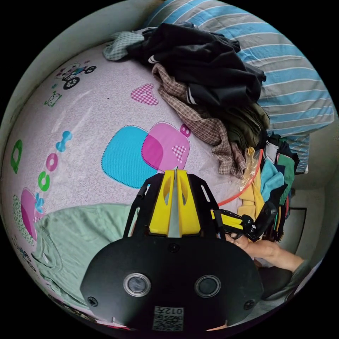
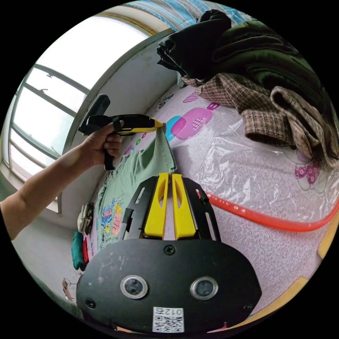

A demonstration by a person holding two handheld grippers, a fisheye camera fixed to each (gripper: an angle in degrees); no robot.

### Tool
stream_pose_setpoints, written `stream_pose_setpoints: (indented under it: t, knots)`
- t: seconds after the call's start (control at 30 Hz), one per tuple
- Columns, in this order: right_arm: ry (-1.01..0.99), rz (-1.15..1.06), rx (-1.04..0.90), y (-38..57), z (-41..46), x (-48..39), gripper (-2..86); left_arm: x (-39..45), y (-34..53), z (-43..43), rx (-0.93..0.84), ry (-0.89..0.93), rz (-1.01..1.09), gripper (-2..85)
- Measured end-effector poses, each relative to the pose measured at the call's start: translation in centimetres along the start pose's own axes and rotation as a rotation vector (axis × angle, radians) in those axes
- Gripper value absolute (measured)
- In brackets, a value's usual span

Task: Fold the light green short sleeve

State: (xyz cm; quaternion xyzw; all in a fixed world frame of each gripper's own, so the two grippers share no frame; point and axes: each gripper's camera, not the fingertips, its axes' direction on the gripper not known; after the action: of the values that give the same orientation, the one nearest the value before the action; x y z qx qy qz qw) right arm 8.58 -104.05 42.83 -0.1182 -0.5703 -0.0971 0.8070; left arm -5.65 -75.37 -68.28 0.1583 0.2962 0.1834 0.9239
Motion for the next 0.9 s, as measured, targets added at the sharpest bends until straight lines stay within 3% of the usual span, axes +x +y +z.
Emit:
stream_pose_setpoints:
  t: [0.37,0.57,0.73,0.9]
  knots:
    - [0.031,0.051,-0.022,0.9,-1.0,-0.4,0.0,2.3,-0.1,1.5,0.015,-0.024,0.136,0.0]
    - [0.060,0.076,-0.051,1.0,-0.5,-0.9,-0.2,1.8,0.2,1.9,0.026,0.069,0.128,0.4]
    - [0.059,0.079,-0.060,1.0,-0.4,-1.3,-0.2,2.0,0.4,-1.0,0.152,0.137,0.160,0.6]
    - [0.132,0.040,0.020,0.6,-2.5,-2.3,-0.5,-0.6,4.1,-4.9,0.197,0.055,0.105,0.7]
